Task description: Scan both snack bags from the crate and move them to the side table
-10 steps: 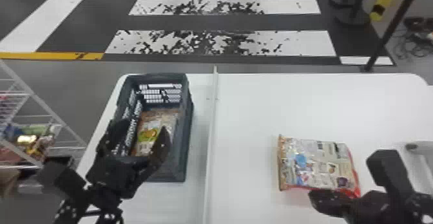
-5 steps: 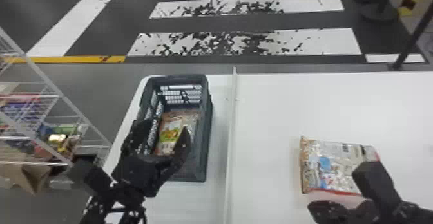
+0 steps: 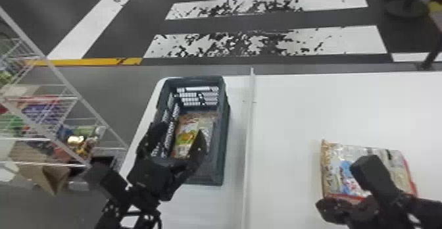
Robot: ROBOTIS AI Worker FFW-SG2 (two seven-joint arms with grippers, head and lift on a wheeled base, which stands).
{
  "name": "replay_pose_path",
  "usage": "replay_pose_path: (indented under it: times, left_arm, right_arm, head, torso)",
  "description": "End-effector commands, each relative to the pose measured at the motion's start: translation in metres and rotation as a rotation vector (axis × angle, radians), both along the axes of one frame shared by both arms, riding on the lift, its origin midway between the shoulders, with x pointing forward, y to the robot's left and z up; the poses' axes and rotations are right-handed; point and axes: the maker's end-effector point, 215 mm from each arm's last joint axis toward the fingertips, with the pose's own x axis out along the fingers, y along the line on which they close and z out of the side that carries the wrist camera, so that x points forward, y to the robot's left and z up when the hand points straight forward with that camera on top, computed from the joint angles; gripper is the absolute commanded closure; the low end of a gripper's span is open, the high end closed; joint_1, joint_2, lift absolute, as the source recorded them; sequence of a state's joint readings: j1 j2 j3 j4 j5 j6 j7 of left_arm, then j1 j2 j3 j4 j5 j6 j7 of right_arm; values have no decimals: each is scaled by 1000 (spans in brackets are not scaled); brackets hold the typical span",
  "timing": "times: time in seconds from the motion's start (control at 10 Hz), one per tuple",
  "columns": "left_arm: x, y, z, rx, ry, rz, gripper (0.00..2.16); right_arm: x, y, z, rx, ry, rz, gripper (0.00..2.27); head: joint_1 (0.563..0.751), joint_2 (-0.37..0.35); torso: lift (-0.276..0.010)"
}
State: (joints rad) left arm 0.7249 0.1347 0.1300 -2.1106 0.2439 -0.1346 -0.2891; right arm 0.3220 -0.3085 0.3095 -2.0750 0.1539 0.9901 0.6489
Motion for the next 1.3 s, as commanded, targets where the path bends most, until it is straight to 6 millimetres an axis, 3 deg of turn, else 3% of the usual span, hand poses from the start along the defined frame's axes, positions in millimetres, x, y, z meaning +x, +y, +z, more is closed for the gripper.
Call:
replay_pose_path:
  times: [0.0,0.9,1.2]
  left_arm:
    - [0,0,0,-3,-1,2,147]
    - [-2,5,1,0,-2,12,147]
    - [-3,6,1,3,-4,13,151]
  right_arm:
    - [10,6,-1,0,-6,0,2250]
    - [80,31,1,-46,-76,-32,2250]
    - [107,21,-4,-103,-104,-62,2250]
  head:
    - [695,244]
    - [695,268]
    - [695,263]
  torso:
    - [-75]
    - [-75]
    - [-75]
